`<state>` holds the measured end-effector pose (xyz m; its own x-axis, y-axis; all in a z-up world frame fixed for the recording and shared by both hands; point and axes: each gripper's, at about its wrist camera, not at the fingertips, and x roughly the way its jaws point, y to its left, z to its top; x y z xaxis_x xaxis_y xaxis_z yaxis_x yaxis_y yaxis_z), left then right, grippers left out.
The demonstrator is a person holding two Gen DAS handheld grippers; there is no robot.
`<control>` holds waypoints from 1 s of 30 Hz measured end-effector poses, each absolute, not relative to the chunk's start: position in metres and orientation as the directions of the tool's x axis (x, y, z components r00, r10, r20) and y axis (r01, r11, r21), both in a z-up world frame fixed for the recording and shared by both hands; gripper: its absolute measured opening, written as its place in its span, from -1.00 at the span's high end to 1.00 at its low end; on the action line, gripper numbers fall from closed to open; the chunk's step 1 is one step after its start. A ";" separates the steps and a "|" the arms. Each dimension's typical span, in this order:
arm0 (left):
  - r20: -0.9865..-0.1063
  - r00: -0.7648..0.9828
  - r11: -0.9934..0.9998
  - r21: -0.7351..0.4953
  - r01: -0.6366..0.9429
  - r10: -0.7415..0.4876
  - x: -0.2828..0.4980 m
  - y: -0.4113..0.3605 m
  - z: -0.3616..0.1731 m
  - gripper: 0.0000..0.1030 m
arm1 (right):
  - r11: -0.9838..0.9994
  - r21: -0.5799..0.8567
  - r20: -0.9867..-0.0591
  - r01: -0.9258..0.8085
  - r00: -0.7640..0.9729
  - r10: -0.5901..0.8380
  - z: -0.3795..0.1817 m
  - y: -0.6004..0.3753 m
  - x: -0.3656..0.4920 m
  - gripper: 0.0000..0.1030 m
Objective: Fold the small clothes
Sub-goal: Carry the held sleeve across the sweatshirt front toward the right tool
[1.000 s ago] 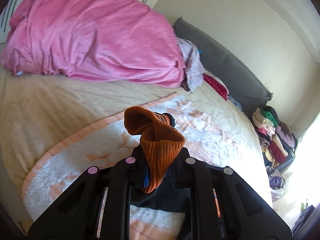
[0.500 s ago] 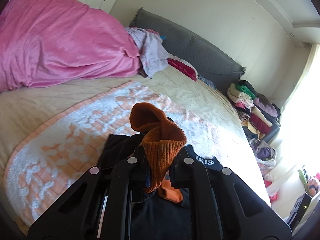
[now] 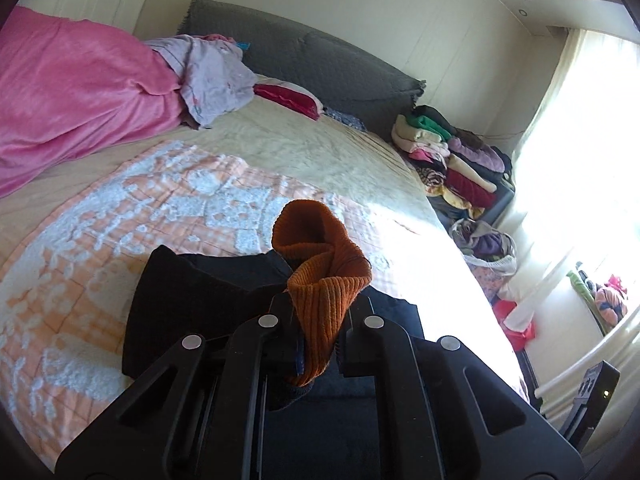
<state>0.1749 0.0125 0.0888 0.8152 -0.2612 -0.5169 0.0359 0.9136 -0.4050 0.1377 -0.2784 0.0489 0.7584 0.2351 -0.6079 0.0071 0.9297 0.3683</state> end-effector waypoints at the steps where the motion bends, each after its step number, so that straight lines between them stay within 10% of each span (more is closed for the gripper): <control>1: -0.518 0.811 0.914 -0.404 0.048 -0.272 0.177 0.007 0.088 0.92 | 0.932 0.363 -0.610 0.015 0.760 0.225 0.049 -0.281 0.137 -0.91; 21: -0.660 0.594 0.881 -0.424 0.212 -0.460 0.217 -0.061 0.019 0.84 | 0.932 0.332 -0.664 0.145 0.738 0.121 0.024 -0.309 0.136 -0.91; 30: -0.667 0.545 0.856 -0.458 0.239 -0.509 0.224 -0.055 0.013 0.23 | 0.940 0.312 -0.701 0.139 0.702 0.129 0.005 -0.288 0.147 -0.91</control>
<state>0.2239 -0.0550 0.0130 0.5450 -0.5085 -0.6666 0.2386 0.8563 -0.4581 0.1466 -0.2877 0.0050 0.7016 0.1291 -0.7007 0.1385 0.9400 0.3119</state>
